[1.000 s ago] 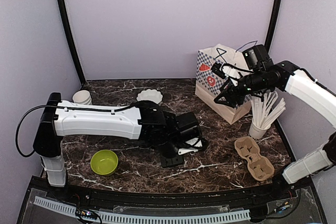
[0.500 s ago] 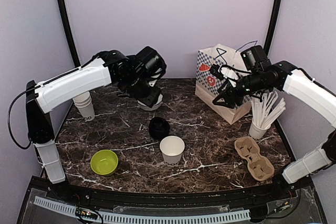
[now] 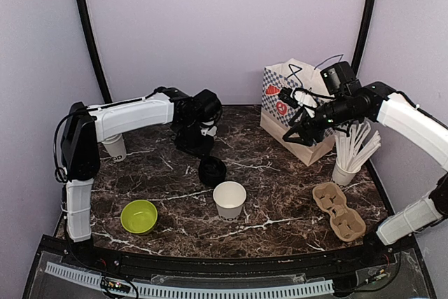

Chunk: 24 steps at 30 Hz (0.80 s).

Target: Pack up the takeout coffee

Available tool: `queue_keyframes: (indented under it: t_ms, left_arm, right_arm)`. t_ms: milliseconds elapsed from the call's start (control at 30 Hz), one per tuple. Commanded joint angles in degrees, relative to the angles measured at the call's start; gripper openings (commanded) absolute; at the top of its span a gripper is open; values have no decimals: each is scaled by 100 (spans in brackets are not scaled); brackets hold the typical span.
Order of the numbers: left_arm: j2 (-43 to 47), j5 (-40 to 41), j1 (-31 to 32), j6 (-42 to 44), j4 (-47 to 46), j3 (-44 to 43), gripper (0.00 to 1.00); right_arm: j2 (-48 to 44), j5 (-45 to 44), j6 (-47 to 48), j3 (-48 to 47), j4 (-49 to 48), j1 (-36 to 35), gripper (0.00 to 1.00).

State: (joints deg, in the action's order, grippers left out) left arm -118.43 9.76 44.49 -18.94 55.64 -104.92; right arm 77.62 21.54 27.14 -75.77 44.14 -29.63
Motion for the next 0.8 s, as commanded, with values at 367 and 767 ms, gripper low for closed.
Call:
queue_keyframes:
  t_ms: [367,767]
  left_arm:
    - [-326,-164,-113,-121,-118,-73,42]
    - [-462,-298,-109,-101,-116,-134,32]
  right_arm:
    - [-209,97,72,139,-33,12,62]
    - [-292,43,95,249,-72,20,62]
